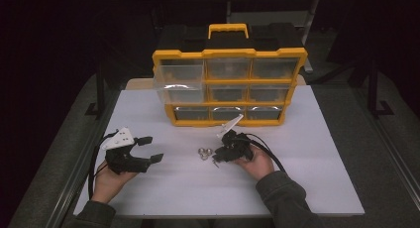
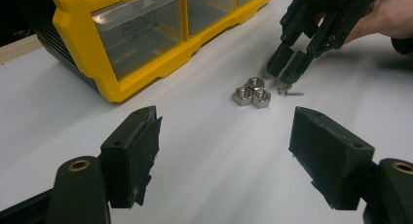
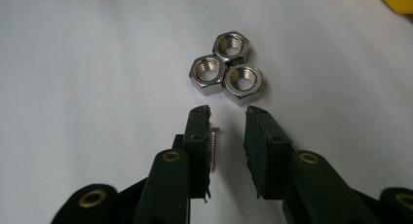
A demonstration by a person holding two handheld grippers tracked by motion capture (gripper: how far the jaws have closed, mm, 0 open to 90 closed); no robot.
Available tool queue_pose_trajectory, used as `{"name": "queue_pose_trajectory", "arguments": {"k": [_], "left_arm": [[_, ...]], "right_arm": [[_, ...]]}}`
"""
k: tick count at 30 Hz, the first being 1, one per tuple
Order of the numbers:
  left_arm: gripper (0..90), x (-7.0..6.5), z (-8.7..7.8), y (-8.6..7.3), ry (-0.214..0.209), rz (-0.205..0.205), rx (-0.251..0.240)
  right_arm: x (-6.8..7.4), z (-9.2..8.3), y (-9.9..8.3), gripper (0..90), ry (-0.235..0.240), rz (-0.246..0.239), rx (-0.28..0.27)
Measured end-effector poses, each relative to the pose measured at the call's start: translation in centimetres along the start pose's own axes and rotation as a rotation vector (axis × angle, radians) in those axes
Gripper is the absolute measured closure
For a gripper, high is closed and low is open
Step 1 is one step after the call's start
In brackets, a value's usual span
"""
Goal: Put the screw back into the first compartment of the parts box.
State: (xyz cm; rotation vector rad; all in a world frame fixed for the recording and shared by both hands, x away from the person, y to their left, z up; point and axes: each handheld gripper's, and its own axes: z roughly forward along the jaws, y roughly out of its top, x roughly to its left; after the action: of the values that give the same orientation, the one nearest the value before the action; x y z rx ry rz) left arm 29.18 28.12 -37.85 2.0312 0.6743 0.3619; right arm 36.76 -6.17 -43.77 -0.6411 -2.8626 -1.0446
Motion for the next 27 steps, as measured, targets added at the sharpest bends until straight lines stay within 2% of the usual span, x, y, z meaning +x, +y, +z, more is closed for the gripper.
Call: {"name": "queue_pose_trajectory", "arguments": {"k": [7,15,17,19,22,27], "left_arm": [[26.2,-0.03,0.02,-0.04,0.001,0.001,0.0],[26.2,0.0,0.04,-0.07,-0.005,-0.003,-0.003],[26.2,-0.06,0.0,-0.11,-0.006,-0.017,-0.008],[26.2,-0.06,-0.09,-0.16,-0.006,-0.012,-0.006],[26.2,-0.01,-0.08,-0.19,-0.006,-0.013,-0.007],[26.2,0.0,-0.03,-0.23,-0.01,-0.016,-0.008]], "right_arm": [[-0.04,0.37,-0.02,73.5,-0.007,-0.018,0.011],[0.24,0.37,0.03,81.6,-0.044,-0.052,0.027],[0.2,0.36,0.02,83.1,-0.047,-0.048,0.027],[0.15,0.31,-0.06,85.8,-0.049,-0.037,0.027],[-0.37,0.19,-0.27,86.0,-0.011,-0.009,0.016],[-0.46,-0.25,-0.27,86.0,0.005,-0.021,0.026]]}}
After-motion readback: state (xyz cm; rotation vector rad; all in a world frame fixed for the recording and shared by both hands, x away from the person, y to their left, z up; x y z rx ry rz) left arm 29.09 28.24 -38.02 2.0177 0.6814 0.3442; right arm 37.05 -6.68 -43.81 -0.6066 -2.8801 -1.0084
